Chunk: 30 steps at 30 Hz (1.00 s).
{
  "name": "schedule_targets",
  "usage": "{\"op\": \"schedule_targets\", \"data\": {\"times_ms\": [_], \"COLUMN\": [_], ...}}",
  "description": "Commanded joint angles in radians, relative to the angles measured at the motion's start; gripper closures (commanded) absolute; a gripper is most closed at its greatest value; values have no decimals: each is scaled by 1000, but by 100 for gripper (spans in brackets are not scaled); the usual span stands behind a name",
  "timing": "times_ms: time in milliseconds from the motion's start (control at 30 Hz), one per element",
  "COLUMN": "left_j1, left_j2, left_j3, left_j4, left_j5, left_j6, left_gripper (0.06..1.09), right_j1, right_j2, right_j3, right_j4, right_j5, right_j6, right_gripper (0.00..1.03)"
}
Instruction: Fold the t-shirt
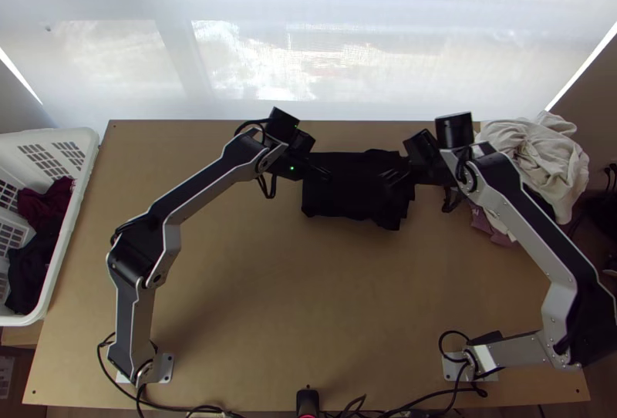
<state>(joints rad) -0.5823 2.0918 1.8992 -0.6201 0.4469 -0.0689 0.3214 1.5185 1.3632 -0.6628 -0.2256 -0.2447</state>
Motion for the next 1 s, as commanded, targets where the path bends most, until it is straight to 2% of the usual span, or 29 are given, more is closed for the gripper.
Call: {"op": "schedule_targets", "data": {"times_ms": [0,233,400,567,767,967], "left_j1": [47,144,193,193,194,240], "left_j2": [-176,-342,-404,-431,-446,-487], "left_j3": [-161,-341,-425,-466,-488,-485], "left_j4": [-75,-101,-101,-101,-102,-125], "left_j5": [-17,-37,-50,-60,-80,-97], "left_j6": [52,98,100,101,112,141], "left_gripper": [11,11,11,11,11,11], "right_j1": [94,142,163,168,166,165], "right_j2": [243,471,529,534,531,404], "right_j3": [77,106,42,-30,-18,22], "right_j4": [127,209,267,308,313,313], "right_j5": [0,-1,-3,-3,-3,-1], "right_j6": [-13,15,36,36,39,47], "right_gripper": [5,5,5,5,5,5]}}
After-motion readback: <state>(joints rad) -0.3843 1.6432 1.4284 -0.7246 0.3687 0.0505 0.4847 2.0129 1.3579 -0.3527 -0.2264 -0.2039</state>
